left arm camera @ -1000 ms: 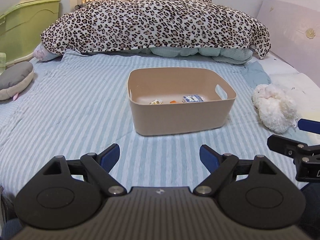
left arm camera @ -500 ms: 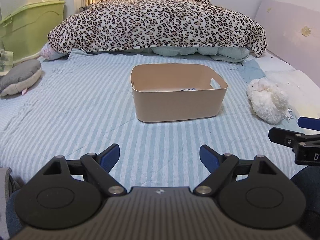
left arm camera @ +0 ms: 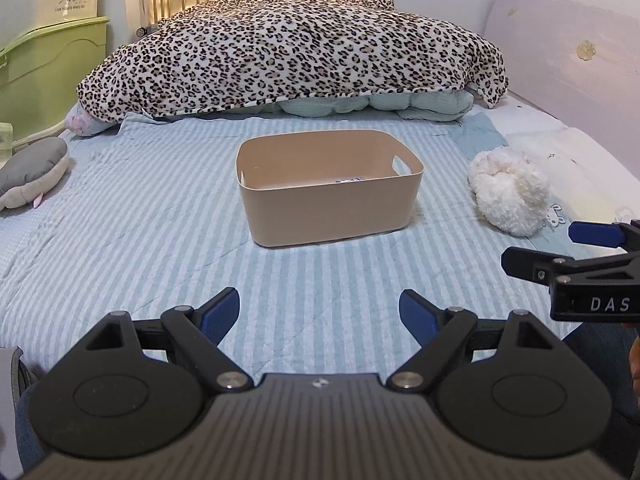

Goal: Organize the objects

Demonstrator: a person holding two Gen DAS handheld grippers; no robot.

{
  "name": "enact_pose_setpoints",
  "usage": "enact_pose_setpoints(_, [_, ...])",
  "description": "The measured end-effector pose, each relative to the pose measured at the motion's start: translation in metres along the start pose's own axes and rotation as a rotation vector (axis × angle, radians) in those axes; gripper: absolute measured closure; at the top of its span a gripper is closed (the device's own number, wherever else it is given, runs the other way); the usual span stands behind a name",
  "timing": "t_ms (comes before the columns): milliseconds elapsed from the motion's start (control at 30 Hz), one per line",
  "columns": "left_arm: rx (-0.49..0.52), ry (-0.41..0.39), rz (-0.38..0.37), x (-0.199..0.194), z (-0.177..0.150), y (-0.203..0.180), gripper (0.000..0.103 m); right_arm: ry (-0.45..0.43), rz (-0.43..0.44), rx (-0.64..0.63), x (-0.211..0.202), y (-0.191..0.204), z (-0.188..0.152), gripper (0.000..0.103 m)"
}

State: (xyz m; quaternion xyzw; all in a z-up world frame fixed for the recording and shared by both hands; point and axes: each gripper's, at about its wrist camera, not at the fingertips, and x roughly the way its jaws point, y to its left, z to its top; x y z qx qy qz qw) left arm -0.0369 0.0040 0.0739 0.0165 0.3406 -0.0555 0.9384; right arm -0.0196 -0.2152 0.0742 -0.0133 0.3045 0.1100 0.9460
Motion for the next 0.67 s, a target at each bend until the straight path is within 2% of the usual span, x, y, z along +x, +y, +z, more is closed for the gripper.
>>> enact_pose_setpoints(667, [0.004, 0.003, 0.013, -0.0036, -0.0008, -0.0036, 0.016, -0.009, 0.005, 0.019, -0.0081, -0.0076, 0.0008, 0.000])
